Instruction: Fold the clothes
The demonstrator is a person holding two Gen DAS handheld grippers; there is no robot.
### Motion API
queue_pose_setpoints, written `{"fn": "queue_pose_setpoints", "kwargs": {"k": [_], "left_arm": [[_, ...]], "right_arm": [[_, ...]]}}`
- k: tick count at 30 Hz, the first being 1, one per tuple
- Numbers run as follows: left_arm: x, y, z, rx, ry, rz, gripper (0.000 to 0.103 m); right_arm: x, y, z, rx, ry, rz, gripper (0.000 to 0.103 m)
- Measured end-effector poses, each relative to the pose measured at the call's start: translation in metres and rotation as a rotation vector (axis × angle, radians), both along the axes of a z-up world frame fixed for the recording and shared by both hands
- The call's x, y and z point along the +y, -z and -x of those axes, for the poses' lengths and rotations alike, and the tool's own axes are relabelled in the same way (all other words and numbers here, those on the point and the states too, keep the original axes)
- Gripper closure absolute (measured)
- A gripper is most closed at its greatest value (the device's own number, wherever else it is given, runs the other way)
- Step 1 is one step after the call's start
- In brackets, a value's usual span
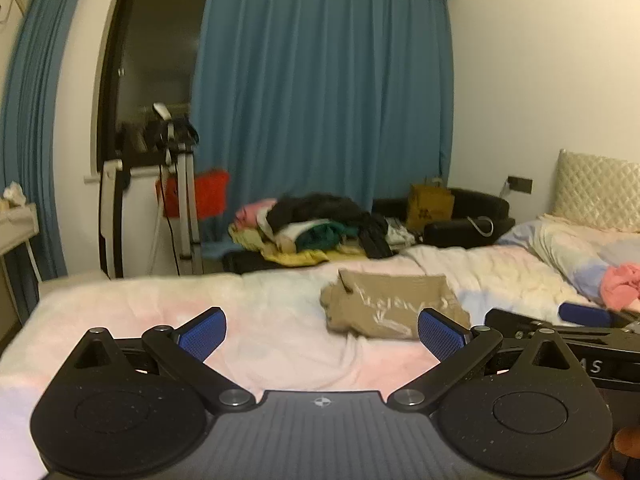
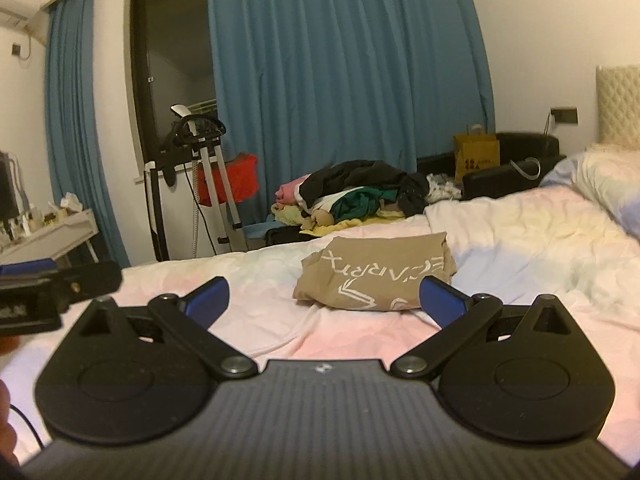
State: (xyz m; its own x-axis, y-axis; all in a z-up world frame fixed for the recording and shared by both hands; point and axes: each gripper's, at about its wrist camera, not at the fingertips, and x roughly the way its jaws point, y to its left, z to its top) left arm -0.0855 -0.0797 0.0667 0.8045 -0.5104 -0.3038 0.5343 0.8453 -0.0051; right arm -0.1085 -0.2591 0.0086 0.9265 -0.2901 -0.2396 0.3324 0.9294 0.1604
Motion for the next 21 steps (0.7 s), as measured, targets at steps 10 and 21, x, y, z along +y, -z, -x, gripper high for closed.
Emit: {"fn": "queue_pose_setpoints", "kwargs": {"k": [10,21], "left_arm": [[0.011,0.018,-0.012,0.036,-0.037,0.038,0.0],[0.012,0.019,-0.011,0.02,-0.05,0.027,0.0]], "right_arm": [[-0.004,0.013,-0.005,0.015,0.042,0.019,0.0],[0.0,0.015,-0.006,0.044,0.046,0.045,0.0]]}}
